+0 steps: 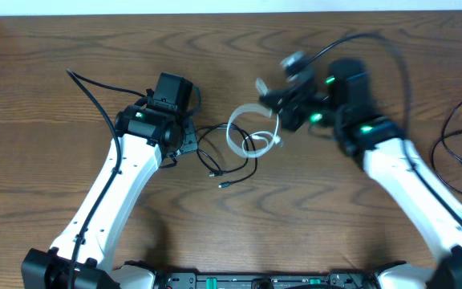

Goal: Untangle cables
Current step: 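Pull the white cable up and right with the right gripper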

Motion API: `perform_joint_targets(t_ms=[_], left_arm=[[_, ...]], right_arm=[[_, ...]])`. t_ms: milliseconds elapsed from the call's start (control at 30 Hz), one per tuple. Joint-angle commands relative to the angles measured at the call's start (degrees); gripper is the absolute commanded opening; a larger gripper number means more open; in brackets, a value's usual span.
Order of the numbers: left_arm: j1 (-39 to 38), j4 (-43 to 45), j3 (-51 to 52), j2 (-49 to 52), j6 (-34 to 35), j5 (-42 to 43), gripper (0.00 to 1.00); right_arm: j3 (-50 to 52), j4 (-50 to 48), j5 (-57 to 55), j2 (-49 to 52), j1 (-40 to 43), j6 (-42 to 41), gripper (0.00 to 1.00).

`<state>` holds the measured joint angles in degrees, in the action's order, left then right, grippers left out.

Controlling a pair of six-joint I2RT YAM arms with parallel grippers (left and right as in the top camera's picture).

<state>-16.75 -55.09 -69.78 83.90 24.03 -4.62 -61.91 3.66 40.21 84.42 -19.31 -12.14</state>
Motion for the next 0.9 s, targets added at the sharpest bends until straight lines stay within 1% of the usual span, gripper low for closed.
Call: perform_joint_targets(t_ms=[0,233,400,567,667,767,867], left_arm=[[0.24,-0.15,0.35,0.33,0.31,0.11,0.44],[0.24,-0.15,0.35,0.33,0.31,0.11,0.44],[0.24,-0.15,0.35,0.33,0.31,0.11,0.44],[0.24,-0.15,0.35,0.33,0.31,0.11,0.44],[0.24,-0.17,0.35,0.33,0.31,0.13,0.44],[0.24,-0.17,0.35,0.33,0.31,0.13,0.44],[0.24,-0.09,0.35,0.33,0.33,0.83,0.45]], right_arm=[[-3.54,-2.10,5.20,-5.09,4.11,-1.66,0.01],[-4.96,-6.49,3.98,-13.42,12.94,-2.64,0.01],[-4.96,-4.00,-1.70,-17.77,19.02,-2.64,0.01],[-4.96,-0.31,-7.58,-18.95,24.57,-2.93,0.01],[-4.94,0.85,-11.85,-18.82,28.00,-7.93,0.01],[-4.94,-1.66,-8.61,-18.67,31.17,-14.43,0.01],[-4.94,-6.64,0.39,-18.40,32.85,-17.75,0.01]])
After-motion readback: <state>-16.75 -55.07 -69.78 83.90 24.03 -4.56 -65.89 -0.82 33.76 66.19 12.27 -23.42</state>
